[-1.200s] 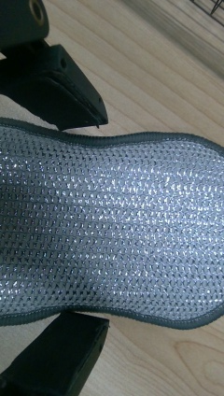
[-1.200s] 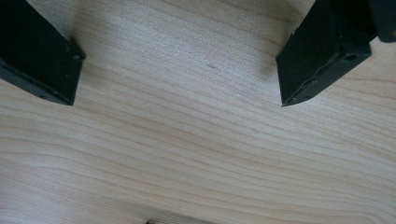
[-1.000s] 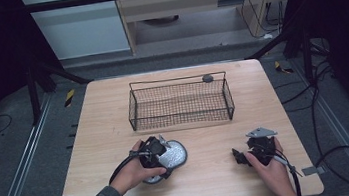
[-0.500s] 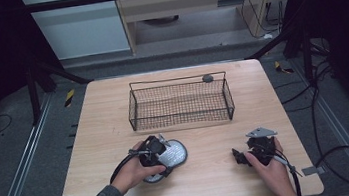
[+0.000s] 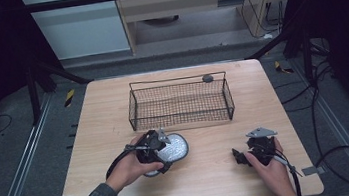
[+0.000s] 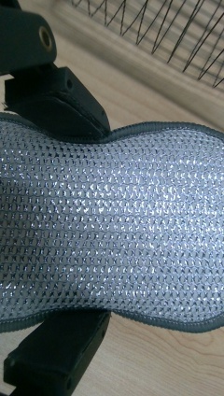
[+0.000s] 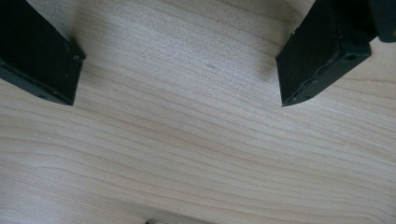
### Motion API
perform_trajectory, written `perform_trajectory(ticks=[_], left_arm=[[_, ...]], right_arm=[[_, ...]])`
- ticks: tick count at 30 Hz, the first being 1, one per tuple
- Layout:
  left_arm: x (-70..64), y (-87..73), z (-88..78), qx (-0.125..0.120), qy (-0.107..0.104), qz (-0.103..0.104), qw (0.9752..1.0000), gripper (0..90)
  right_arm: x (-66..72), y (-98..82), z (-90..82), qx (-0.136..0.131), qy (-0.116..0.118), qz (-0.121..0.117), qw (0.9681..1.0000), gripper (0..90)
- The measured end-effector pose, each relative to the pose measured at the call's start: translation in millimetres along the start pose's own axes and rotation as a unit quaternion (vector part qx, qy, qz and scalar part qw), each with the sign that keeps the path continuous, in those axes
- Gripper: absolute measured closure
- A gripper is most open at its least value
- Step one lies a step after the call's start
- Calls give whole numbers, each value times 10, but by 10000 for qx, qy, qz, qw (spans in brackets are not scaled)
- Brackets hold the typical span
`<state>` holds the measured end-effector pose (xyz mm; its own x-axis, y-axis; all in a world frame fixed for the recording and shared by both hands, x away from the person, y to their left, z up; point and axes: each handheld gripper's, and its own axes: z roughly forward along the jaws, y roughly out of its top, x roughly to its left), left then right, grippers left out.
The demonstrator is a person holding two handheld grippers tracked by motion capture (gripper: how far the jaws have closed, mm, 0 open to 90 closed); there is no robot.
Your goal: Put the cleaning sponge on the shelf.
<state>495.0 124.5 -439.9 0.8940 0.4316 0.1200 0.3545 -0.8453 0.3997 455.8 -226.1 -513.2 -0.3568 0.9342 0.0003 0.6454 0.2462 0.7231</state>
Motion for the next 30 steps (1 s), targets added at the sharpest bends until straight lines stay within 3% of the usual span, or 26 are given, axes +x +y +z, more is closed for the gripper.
perform_trajectory(ticks=[9, 20, 22, 30], left_arm=[[99, 131, -197, -59, 189, 168, 9997, 108], [125, 293, -379, -115, 449, 420, 9980, 108], [140, 329, -421, -68, 571, 557, 9968, 108], [230, 397, -499, -104, 926, 680, 9933, 108]], right_arm=[[-1, 1, 0, 2, 10, -5, 10000, 4], [-1, 1, 0, 2, 9, -6, 10000, 4], [-1, 1, 1, 1, 5, -7, 10000, 4], [-1, 1, 0, 2, 7, -5, 10000, 4]])
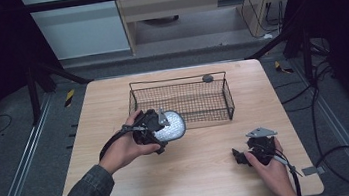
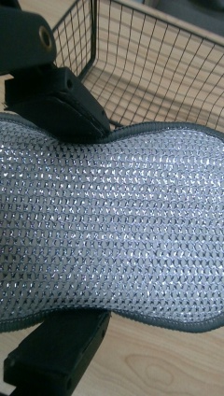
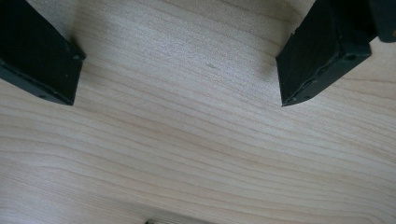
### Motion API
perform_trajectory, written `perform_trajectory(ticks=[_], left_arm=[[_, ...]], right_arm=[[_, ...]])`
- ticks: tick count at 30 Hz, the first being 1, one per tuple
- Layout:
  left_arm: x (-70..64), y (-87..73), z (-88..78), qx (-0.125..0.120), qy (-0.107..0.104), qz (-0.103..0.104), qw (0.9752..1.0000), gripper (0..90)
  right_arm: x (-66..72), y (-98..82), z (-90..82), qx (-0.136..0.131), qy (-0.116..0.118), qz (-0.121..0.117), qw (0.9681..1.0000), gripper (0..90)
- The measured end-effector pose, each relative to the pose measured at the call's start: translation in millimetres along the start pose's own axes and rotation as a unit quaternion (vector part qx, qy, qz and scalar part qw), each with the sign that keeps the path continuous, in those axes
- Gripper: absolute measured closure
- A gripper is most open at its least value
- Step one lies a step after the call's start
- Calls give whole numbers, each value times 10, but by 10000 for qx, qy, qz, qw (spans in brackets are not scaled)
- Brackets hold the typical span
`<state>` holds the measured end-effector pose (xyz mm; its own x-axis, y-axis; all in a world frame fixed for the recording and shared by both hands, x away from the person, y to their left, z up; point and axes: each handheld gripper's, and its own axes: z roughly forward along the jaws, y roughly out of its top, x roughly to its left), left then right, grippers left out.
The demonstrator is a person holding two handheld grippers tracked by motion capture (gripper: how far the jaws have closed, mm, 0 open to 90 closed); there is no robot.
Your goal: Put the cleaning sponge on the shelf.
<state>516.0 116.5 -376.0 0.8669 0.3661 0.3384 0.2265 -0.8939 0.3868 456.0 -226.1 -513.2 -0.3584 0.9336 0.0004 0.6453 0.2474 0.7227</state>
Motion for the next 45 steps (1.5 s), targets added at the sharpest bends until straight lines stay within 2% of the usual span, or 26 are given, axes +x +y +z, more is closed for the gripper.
perform_trajectory(ticks=[6, 12, 17, 24, 26, 31, 37, 45], left_arm=[[86, 55, -38, 12, 231, 152, 9996, 107], [234, 124, -101, -45, 345, 269, 9990, 106], [341, 184, -136, -60, 421, 286, 9987, 105], [430, 259, -148, -69, 580, 410, 9975, 105], [439, 264, -142, -81, 599, 407, 9973, 105], [489, 283, -100, 81, 690, 482, 9964, 106], [530, 308, -81, 13, 725, 461, 9963, 106], [620, 375, -58, 34, 746, 620, 9953, 106]], right_arm=[[0, 0, 1, -1, -3, -1, 10000, 4], [0, 0, 1, 1, -5, -7, 10000, 4], [-2, -1, 3, -5, -15, -25, 10000, 4], [-1, -1, 3, -2, -15, -22, 10000, 4], [-1, -1, 2, -1, -14, -21, 10000, 4], [-1, -1, 2, -3, -7, -25, 10000, 4], [1, -2, 1, 4, -6, -28, 10000, 5], [3, -2, 0, -8, -6, -51, 10000, 8]])
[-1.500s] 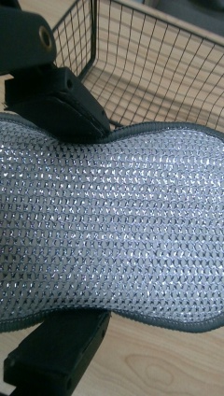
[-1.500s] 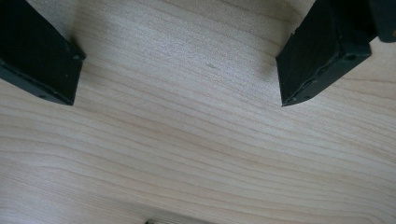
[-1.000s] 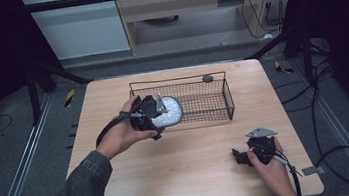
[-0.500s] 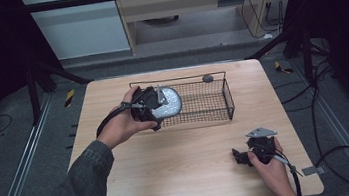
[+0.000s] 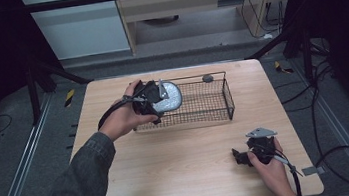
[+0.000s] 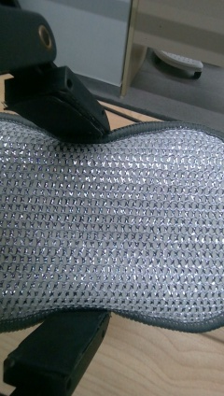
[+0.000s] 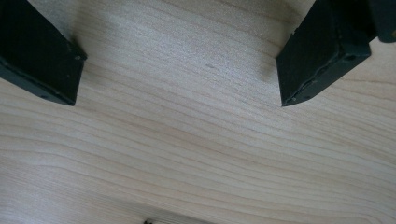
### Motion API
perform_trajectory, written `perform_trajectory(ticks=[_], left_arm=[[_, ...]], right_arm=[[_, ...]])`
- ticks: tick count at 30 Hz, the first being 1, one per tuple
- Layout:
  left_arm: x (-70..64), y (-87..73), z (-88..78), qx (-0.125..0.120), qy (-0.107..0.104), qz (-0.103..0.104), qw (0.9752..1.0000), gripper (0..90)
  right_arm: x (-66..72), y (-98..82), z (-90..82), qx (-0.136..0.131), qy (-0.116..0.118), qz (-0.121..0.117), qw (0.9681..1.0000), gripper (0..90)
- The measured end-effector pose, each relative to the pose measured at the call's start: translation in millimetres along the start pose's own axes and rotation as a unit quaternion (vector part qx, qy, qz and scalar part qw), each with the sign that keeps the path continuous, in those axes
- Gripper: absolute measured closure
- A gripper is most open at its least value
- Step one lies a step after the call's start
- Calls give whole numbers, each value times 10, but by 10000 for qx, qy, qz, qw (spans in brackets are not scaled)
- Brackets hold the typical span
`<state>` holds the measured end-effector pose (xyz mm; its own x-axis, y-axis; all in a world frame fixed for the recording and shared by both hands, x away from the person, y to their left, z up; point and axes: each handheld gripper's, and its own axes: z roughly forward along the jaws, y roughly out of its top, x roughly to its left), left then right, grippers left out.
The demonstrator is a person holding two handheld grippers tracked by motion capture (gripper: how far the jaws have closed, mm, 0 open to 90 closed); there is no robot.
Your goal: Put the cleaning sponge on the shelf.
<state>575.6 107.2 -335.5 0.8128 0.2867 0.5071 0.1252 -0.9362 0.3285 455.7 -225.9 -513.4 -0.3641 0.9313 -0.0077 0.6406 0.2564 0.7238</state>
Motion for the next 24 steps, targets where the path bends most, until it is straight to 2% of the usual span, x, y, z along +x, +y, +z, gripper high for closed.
perform_trajectory(ticks=[3, 11, 17, 24], left_arm=[[77, 34, 56, -43, 32, 69, 10000, 106], [168, 38, 116, -187, 133, 42, 9997, 106], [207, 33, 154, -69, 269, 169, 9995, 105], [318, -46, 286, -145, 234, 106, 9996, 106]], right_arm=[[0, 0, 0, 1, 3, 2, 10000, 8], [-2, 1, 2, -5, 13, -9, 10000, 8], [0, -2, -3, -2, 28, -24, 10000, 9], [-4, -1, -3, 6, 42, -42, 10000, 8]])
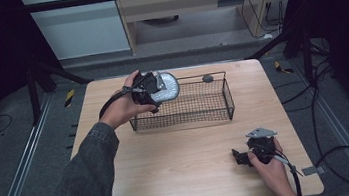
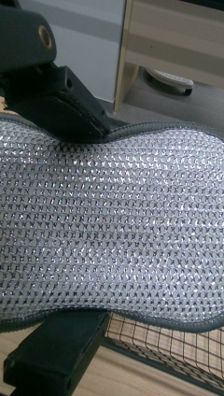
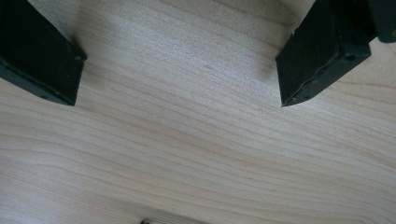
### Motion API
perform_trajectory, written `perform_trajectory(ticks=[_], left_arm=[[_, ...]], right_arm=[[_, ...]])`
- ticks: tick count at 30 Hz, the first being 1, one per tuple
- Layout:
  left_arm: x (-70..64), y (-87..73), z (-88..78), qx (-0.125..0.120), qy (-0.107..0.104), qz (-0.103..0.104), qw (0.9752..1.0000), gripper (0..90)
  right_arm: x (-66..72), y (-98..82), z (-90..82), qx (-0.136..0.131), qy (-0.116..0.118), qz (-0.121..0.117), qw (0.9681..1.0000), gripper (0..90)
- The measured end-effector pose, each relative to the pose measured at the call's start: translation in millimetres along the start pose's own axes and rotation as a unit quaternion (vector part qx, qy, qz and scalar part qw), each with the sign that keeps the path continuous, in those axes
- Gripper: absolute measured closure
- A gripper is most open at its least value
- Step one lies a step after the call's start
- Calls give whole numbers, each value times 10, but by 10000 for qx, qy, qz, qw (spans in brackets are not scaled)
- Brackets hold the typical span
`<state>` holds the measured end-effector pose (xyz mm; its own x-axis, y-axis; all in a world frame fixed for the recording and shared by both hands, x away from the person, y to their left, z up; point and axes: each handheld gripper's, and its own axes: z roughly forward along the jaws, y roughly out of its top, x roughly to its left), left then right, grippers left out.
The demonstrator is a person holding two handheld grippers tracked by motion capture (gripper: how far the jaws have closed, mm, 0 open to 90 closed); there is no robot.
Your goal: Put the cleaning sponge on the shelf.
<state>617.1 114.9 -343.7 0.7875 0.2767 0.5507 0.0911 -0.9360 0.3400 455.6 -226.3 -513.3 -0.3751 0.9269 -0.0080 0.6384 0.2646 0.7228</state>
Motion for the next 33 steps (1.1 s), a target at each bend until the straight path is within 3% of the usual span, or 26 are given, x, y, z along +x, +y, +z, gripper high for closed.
perform_trajectory(ticks=[6, 11, 16, 33], left_arm=[[54, -90, 19, -97, 4, -126, 9999, 105], [50, -103, 76, 5, 48, -45, 10000, 105], [60, -130, 151, -31, 5, -118, 9999, 105], [-34, -173, 328, -56, -209, -71, 9997, 106]], right_arm=[[1, 0, 0, -5, 1, 10, 10000, 8], [1, 0, 0, -2, -2, -1, 10000, 8], [2, 0, 0, -10, 0, 4, 10000, 9], [3, 0, -2, 0, 1, 11, 10000, 9]])
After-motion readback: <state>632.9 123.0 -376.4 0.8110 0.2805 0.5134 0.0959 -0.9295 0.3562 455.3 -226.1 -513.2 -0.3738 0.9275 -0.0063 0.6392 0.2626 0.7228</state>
